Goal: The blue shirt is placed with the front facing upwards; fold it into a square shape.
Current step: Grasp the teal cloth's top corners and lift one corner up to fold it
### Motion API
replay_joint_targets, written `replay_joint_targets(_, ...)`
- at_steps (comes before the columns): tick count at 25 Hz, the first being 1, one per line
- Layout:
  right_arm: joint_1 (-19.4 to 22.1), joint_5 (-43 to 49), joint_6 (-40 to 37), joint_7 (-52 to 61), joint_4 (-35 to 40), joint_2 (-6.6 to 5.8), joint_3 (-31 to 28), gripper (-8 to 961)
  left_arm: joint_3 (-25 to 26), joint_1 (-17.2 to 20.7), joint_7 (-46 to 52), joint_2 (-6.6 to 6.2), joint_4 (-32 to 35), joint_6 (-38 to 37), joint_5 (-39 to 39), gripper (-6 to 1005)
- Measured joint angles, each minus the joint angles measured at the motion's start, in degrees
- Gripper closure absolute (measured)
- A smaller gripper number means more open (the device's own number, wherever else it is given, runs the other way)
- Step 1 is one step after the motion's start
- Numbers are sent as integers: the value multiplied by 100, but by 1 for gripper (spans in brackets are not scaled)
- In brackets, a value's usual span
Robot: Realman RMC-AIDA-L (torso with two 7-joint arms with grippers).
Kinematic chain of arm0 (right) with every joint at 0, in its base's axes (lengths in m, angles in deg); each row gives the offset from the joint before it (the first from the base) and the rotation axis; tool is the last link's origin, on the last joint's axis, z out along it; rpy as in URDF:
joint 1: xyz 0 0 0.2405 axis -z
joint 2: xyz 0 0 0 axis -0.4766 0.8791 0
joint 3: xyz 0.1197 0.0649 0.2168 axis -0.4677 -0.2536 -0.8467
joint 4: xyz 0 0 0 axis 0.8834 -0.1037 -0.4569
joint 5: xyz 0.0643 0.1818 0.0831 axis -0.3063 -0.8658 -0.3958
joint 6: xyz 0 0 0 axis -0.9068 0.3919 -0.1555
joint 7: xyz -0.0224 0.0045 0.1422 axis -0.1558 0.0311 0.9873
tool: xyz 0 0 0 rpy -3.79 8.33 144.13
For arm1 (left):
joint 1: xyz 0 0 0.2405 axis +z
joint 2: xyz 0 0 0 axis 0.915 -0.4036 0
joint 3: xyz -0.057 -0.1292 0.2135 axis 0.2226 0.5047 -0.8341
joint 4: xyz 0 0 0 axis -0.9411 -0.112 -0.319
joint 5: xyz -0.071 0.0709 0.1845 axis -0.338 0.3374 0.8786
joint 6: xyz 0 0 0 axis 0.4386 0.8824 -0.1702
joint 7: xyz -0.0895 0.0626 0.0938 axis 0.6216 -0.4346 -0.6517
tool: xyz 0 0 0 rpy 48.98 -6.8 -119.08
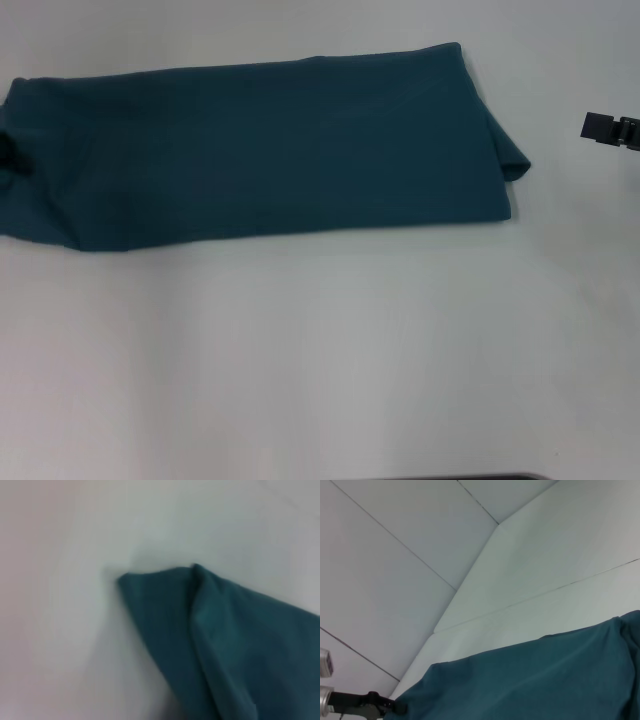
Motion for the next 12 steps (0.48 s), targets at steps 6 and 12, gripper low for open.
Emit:
replay_joint_targets(6,-1,2,46,-86,0,37,-4,48,10,-8,-272,-35,-44,-548,-904,937)
replay_joint_targets(12,-9,2,71,-92,0,53,24,49,12,-57,-294,-14,-237,-795,-1164,937)
